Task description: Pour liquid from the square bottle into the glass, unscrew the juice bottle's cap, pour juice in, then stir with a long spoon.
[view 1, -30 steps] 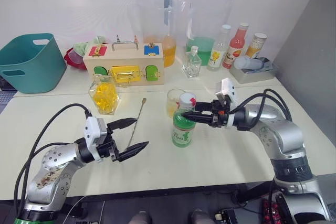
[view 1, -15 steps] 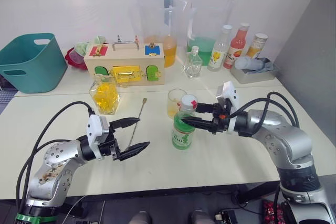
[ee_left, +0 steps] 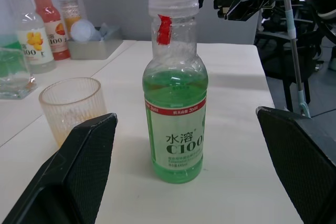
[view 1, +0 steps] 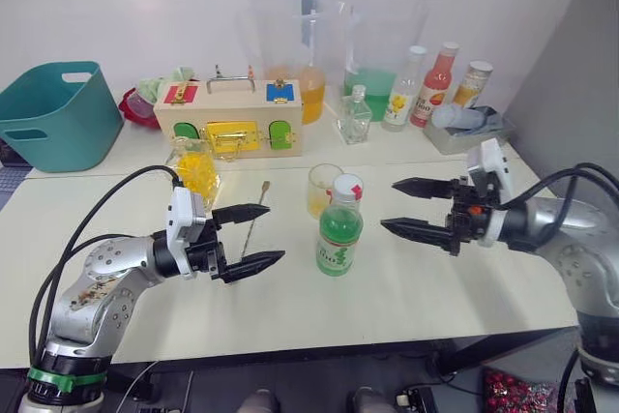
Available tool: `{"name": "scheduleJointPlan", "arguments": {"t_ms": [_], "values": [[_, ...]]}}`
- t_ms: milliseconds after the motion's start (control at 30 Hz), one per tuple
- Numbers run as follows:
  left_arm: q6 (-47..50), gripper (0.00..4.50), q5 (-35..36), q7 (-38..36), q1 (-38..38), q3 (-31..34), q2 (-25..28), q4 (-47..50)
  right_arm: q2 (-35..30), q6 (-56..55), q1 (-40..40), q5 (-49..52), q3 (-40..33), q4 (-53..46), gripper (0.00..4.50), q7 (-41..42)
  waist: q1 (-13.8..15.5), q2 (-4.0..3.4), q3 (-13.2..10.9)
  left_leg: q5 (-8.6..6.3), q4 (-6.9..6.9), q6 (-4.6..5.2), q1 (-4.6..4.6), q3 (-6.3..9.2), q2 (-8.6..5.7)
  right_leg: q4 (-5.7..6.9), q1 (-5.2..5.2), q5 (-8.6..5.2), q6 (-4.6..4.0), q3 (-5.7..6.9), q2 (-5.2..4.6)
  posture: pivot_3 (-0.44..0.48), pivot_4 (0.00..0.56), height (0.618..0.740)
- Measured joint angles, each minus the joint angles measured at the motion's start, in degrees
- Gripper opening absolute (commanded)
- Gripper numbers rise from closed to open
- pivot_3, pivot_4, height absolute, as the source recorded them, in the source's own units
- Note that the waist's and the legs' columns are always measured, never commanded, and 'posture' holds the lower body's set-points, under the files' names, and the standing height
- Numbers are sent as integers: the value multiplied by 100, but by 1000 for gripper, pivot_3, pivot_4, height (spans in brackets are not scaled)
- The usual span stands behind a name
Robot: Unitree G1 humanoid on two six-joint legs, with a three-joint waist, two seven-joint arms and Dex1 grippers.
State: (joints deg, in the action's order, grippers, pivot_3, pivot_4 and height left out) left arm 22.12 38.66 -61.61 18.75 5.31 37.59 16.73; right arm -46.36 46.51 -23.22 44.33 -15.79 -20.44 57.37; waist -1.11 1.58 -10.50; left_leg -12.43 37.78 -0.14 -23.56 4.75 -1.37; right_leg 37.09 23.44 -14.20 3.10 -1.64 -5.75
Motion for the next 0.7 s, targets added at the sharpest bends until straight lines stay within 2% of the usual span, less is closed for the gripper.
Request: {"name": "scheduleJointPlan", "arguments": {"t_ms": [67, 133, 167, 200, 233, 300, 500, 700], "values": [[82, 4500, 18, -10, 327, -129, -99, -59, -106, 115, 305, 201, -392, -253, 4484, -177, -92, -17, -6, 22, -2, 33, 26, 200, -106, 2, -92, -42, 25, 150, -83, 0, 150, 740], [177, 4500, -21, -19, 679, -299, -213, -212, -136, 159, 497, 322, -642, -473, 4484, -376, -165, -31, -6, 65, -9, 44, 27, 424, -235, 6, -167, -140, 114, 247, -159, 0, 150, 740], [201, 4500, -35, -17, 793, -397, -269, -287, -136, 166, 609, 380, -721, -567, 4484, -442, -201, -42, -7, 94, -27, 60, 28, 514, -294, 5, -224, -200, 153, 262, -178, 0, 150, 740], [236, 4500, -48, -28, 922, -504, -345, -408, -135, 196, 780, 448, -833, -695, 4484, -540, -215, -51, -4, 134, -63, 51, 42, 564, -341, 9, -237, -228, 162, 252, -193, 0, 150, 740], [277, 4500, -69, -28, 999, -555, -367, -468, -133, 229, 853, 492, -872, -754, 4484, -600, -178, -53, -6, 163, -92, 0, 40, 530, -319, 7, -208, -229, 156, 231, -181, 0, 150, 740], [391, 4500, -153, -29, 1290, -703, -472, -727, -132, 334, 1143, 607, -1043, -903, 4484, -836, -54, -55, -3, 177, -101, -24, 9, 494, -301, 26, -202, -197, 97, 220, -172, 0, 150, 740], [585, 4500, -321, -50, 1961, -1127, -877, -1119, -128, 436, 1639, 964, -1420, -1278, 4484, -1281, 31, -53, -4, 175, -101, -24, -9, 394, -308, 41, -135, -195, 93, 97, -174, 0, 150, 740], [666, 4500, -713, -46, 2608, -1575, -1395, -1705, -87, 427, 2030, 1210, -1637, -1557, 4484, -1630, 19, -50, -5, 174, -100, -22, -8, 372, -306, 49, -125, -195, 93, 80, -174, 0, 150, 740]]}}
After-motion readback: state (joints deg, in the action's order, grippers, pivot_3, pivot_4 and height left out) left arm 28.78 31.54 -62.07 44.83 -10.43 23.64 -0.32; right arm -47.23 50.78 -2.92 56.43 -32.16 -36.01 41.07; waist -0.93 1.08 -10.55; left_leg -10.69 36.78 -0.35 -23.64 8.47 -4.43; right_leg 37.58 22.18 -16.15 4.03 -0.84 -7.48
